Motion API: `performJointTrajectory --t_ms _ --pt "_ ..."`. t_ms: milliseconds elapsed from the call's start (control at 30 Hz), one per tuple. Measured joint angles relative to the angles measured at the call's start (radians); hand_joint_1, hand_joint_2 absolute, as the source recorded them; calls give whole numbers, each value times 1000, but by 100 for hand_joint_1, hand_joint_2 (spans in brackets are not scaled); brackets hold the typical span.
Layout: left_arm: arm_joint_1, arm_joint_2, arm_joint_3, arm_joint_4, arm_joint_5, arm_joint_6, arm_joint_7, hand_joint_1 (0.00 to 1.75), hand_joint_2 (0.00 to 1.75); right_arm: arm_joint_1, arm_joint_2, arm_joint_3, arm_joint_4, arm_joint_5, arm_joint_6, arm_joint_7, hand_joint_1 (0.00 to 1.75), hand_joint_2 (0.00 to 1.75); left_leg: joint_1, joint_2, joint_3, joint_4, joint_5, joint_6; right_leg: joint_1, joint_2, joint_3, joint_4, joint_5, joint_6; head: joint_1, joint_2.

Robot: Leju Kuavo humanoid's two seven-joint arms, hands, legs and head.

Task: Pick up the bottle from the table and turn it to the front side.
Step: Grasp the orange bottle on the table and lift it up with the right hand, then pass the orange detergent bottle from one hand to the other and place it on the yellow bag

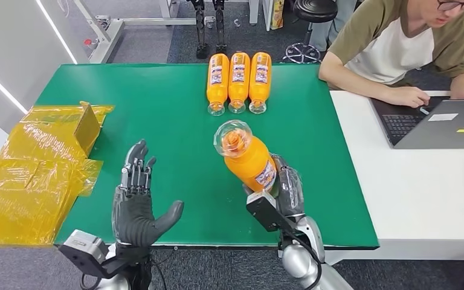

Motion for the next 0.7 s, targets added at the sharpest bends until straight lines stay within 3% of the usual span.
performJointTrajectory --t_ms 233,500,700 --pt "-45 -5 -74 38 10 -113 -42 0 175 39 39 8 -38 72 124 53 175 175 0 0 0 0 0 0 0 0 0 0 0 0 0 0" --pt "-87 -12 -82 94 50 -151 -50 0 175 51 46 59 -63 151 290 37 175 175 0 0 0 0 0 0 0 0 0 0 0 0 0 0" --pt "-101 -12 -74 120 58 -152 -52 0 175 54 43 83 -77 192 339 19 174 175 0 0 0 0 0 0 0 0 0 0 0 0 0 0"
